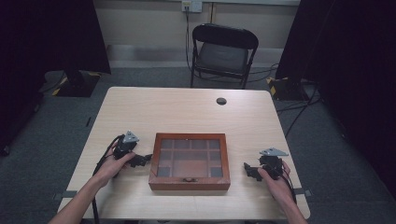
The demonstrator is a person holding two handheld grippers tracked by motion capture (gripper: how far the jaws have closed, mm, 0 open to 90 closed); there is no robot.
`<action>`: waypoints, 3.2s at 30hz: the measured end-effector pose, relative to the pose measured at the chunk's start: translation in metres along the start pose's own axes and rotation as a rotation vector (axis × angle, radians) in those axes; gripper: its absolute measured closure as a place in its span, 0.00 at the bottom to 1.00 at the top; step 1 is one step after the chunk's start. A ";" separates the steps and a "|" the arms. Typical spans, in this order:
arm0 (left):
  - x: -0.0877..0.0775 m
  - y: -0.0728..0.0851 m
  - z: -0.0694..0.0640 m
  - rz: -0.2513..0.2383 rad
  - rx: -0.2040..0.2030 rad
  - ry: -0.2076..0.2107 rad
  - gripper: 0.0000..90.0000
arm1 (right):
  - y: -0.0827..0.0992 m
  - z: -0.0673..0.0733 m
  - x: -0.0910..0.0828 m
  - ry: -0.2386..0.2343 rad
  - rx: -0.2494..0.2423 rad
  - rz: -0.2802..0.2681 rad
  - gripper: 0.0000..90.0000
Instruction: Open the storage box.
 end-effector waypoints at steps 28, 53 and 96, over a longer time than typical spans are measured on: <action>0.000 0.000 0.000 -0.001 0.000 0.002 0.04 | -0.034 0.010 -0.039 -0.205 -0.027 -0.121 0.39; 0.000 0.000 0.000 0.008 -0.002 0.003 0.03 | -0.069 0.074 -0.066 -0.531 -0.115 -0.162 0.61; 0.002 0.000 -0.001 -0.007 -0.022 0.006 0.02 | -0.083 0.180 -0.024 -0.767 -0.376 -0.033 0.88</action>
Point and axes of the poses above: each handheld gripper's, and its own axes: x roughly forward along the jaws, y roughly out of its underside, z roughly to its left, the point moved 2 cm from there along x, roughly forward along the jaws, and after that the axes turned 5 degrees about -x, right-handed, at the moved point
